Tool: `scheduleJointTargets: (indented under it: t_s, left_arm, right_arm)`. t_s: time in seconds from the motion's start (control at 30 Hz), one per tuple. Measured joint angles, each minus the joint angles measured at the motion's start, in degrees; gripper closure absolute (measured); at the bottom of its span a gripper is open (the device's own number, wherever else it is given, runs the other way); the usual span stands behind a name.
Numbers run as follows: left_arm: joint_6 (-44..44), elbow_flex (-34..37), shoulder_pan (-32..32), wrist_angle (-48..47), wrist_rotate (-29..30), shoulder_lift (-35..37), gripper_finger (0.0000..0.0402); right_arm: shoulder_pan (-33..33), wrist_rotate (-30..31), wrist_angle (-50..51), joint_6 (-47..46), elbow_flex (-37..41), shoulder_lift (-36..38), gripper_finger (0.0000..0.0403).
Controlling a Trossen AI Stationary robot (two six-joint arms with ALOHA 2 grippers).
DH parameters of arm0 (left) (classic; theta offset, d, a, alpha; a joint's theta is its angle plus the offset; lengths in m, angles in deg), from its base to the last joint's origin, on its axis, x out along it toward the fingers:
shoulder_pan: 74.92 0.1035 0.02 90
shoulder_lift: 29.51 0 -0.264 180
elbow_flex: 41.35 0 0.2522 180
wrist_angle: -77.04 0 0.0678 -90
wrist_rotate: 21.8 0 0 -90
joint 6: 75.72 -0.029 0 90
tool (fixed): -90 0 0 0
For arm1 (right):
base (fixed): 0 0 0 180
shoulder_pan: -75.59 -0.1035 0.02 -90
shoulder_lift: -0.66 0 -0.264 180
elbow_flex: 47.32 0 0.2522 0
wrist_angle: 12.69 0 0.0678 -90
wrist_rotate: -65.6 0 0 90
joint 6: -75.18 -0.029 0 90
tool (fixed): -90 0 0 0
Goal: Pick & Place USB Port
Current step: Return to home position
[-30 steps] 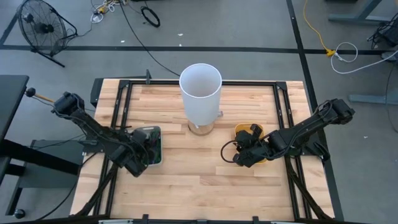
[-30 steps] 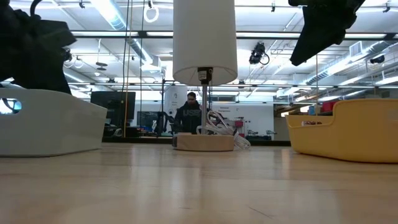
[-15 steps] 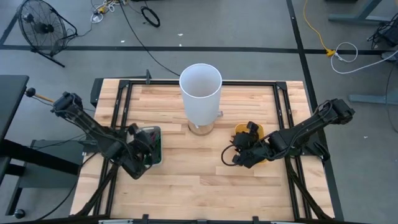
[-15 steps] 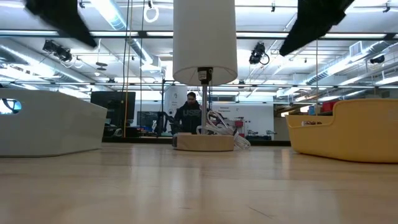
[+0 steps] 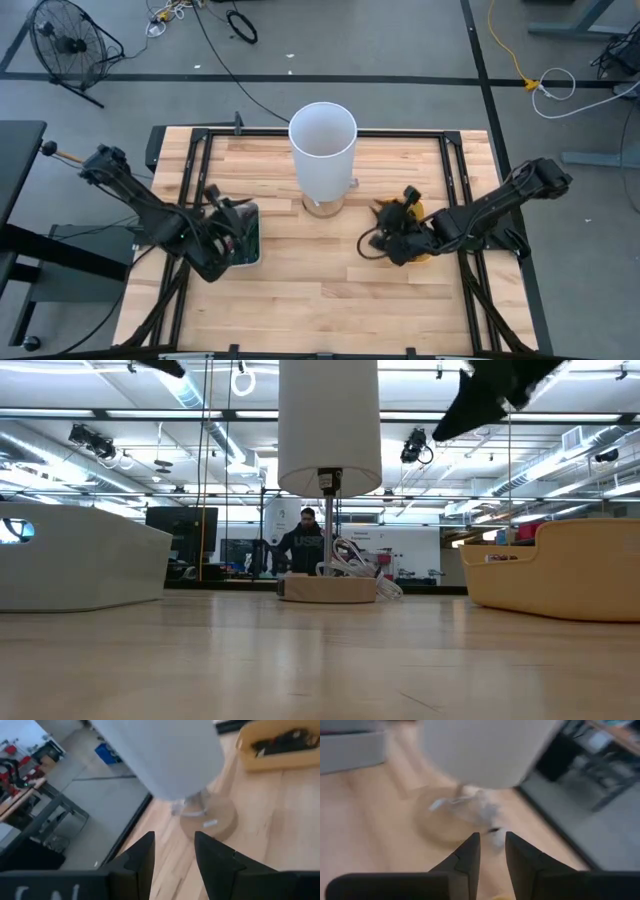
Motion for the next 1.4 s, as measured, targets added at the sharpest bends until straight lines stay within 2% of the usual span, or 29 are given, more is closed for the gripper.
scheduleJointTargets:
  t_s: [0.07, 0.17, 0.27, 0.33, 0.4, 0.5, 0.57, 0.6, 0.7, 0.73, 0.83, 1.0, 1.1, 1.23, 1.33, 1.4]
  left_arm:
    - [0.0, 3.76, -0.01, 1.49, -1.63, 2.71, 0.0257]
    - [0.02, 10.45, -0.99, 6.55, -2.53, 8.93, 0.0257]
    - [-4.5, 18.31, -2.59, 16.96, -1.45, 15.88, 0.0257]
    - [-12.48, 23.33, -3.4, 27.65, -2.3, 20.66, 0.0257]
    - [-22.65, 28.22, -3.8, 39.85, -6.1, 25.24, 0.0257]
    - [-41.71, 35.63, -2.4, 64.89, -15.77, 31.42, 0.0257]
    - [-52.41, 40.05, 0.14, 78.4, -24.98, 34.2, 0.0257]
    - [-55.04, 41.68, 1.82, 81.73, -27.76, 35.34, 0.0257]
    - [-52.82, 45.64, 8.53, 82.51, -29.87, 38.28, 0.0257]
    - [-51.47, 47.1, 11.24, 82.42, -32.36, 39.22, 0.0257]
    - [-47.81, 51.5, 19.46, 84.55, -44.98, 42.43, 0.0257]
    - [-41.18, 57.32, 31.6, 85.32, -53.13, 45.5, 0.0257]
    - [-38.28, 59.66, 38.59, 86.14, -61.37, 47.34, 0.0257]
    - [-34.86, 60.33, 45.07, 86.14, -71.09, 47.47, 0.0257]
    - [-34.59, 60.33, 47.08, 86.59, -74.43, 47.21, 0.0257]
    - [-34.98, 60.33, 47.59, 86.79, -74.64, 47.14, 0.0257]
  right_arm:
    - [0.52, 0.25, -2.7, 0.95, 3.88, 2.38, 0.0311]
    - [1.15, -5.19, -9.9, 3.23, 12.03, 8.39, 0.0311]
    - [1.19, -7.63, -20.29, 7.44, 20.45, 17.71, 0.0311]
    - [1.17, -11.09, -27.76, 11.39, 25.67, 25.4, 0.0311]
    - [1.21, -16.61, -36.57, 17.12, 30.8, 33.09, 0.0311]
    - [1.31, -24.66, -48.54, 24.24, 37.42, 43.29, 0.0311]
    - [1.59, -26.44, -49.92, 26.77, 40.51, 48.85, 0.0311]
    - [1.88, -26.21, -49.62, 26.88, 41.65, 51.28, 0.0311]
    - [3.26, -27.15, -47.01, 26.92, 44.28, 57.83, 0.0311]
    - [3.77, -29.09, -46.46, 27.55, 44.71, 59.92, 0.0311]
    - [5.19, -35.55, -46.13, 31.3, 45.39, 66.27, 0.0311]
    - [6.18, -40.95, -39.77, 34.41, 45.39, 76.91, 0.0311]
    - [6.43, -42.3, -35.28, 32.72, 44.95, 76.82, 0.0311]
    - [6.4, -45.48, -35.71, 30.54, 46.4, 76.94, 0.0311]
    - [6.43, -45.0, -39.66, 29.41, 50.05, 76.94, 0.0311]
    - [6.51, -44.53, -43.32, 28.93, 53.85, 76.96, 0.0311]
